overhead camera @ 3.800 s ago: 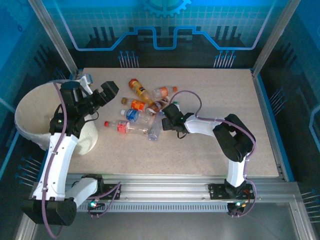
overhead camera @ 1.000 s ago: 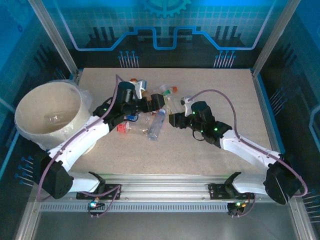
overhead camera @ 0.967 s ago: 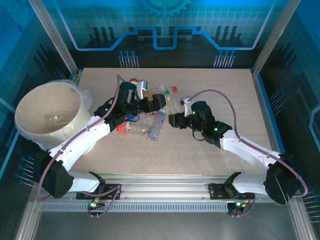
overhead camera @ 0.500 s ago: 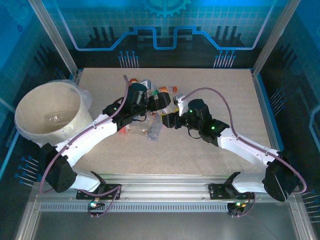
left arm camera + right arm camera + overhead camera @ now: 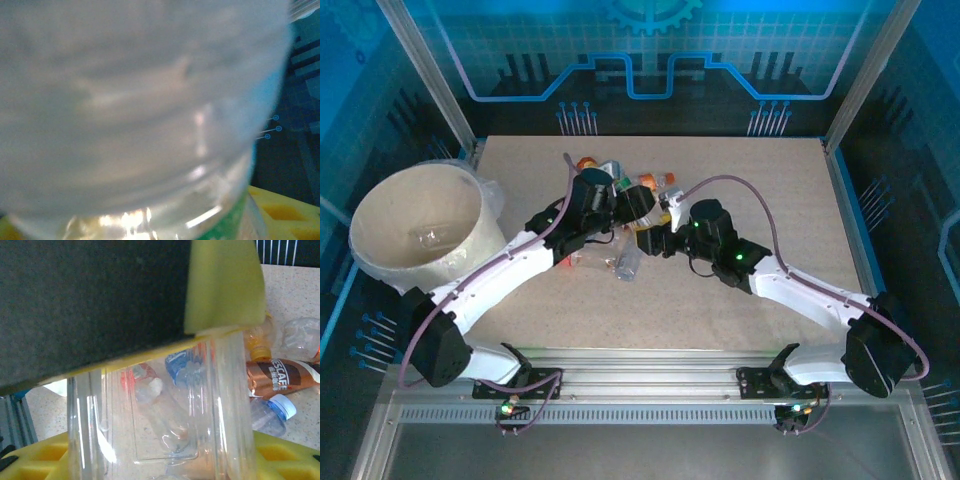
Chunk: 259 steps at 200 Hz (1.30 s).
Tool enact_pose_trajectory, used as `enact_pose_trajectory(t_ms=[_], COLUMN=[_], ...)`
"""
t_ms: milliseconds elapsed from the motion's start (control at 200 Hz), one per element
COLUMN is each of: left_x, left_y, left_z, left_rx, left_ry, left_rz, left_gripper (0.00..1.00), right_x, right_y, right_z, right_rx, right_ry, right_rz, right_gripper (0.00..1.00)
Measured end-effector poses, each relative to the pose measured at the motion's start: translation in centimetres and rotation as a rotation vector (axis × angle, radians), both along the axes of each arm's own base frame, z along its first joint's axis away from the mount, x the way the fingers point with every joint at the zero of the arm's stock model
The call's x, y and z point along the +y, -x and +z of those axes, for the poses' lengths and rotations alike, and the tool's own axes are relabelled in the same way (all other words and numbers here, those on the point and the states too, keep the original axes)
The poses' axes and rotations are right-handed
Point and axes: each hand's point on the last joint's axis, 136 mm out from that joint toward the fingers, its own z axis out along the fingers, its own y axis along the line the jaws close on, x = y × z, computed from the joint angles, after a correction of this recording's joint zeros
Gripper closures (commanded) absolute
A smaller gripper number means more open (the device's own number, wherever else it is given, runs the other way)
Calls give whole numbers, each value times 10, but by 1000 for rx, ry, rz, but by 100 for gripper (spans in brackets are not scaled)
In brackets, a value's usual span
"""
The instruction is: Put the plastic bottles in the bin
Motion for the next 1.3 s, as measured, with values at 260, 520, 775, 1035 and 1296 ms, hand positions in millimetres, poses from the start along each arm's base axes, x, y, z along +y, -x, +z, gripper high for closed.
enact_pose_trajectory(t_ms=[260, 520, 775, 1035, 1296], left_x=[13, 63, 121, 179, 242], left_y=[6, 10, 31, 55, 73], left_z=[20, 47, 77, 116, 151], left_rx=[-50, -132, -213, -286, -333], left_ry=[5, -60, -159, -265, -453], left_rz=[8, 93, 206, 348, 541], left_gripper=[47, 49, 49, 49, 48], right_x=[8, 10, -15, -64, -106], right_y=[6, 12, 10, -9, -22], right_z=[16, 28, 43, 38, 30], right_rx=[-40, -89, -216, -246, -184], right_ry=[16, 62, 119, 183, 164], right_rz=[70, 130, 46, -170, -314], right_gripper=[11, 0, 0, 0, 0])
